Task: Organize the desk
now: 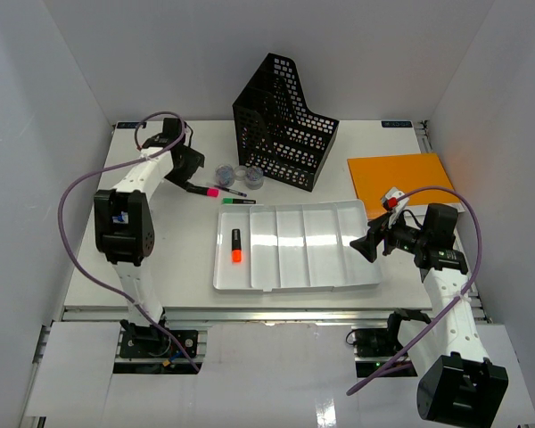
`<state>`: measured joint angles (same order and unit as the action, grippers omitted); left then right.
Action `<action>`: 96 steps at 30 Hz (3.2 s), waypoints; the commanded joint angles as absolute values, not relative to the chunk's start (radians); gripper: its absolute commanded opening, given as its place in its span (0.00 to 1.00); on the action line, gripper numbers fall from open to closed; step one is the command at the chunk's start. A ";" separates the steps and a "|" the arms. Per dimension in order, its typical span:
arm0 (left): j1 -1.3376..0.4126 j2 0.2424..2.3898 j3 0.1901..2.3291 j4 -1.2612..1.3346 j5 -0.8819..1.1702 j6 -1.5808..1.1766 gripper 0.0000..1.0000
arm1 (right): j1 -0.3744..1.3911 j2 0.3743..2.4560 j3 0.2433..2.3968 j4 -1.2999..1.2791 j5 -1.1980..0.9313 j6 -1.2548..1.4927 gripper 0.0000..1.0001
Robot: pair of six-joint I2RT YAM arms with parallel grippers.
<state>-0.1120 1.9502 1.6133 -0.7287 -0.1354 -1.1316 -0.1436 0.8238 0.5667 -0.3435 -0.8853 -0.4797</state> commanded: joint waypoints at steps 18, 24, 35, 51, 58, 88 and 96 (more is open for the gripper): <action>-0.082 2.262 1.883 -1.007 -0.114 -1.143 0.66 | -0.144 0.830 0.578 -0.347 -0.876 -0.492 0.90; -0.081 2.304 1.910 -1.019 -0.080 -1.104 0.65 | -0.144 0.822 0.578 -0.347 -0.864 -0.494 0.90; -0.078 2.118 1.726 -0.949 -0.213 -1.020 0.24 | -0.144 0.821 0.576 -0.346 -0.854 -0.498 0.90; -0.120 1.431 1.102 -0.472 0.461 -0.418 0.00 | -0.147 0.822 0.563 -0.347 -0.864 -0.513 0.90; -0.294 1.455 1.031 -0.485 0.446 -0.339 0.02 | -0.148 0.821 0.556 -0.351 -0.885 -0.527 0.90; -0.296 0.890 0.844 -0.415 0.039 -0.302 0.89 | 0.580 1.685 1.577 -0.689 -0.502 -0.648 0.92; -0.292 0.744 0.788 -0.391 -0.033 -0.298 0.90 | 0.713 2.123 2.052 -0.644 -0.364 -0.552 0.91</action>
<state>-0.2966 0.7504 0.8148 -0.4027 0.0447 -0.3003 0.6650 1.9909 1.8689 -0.6676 -0.4657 -0.6129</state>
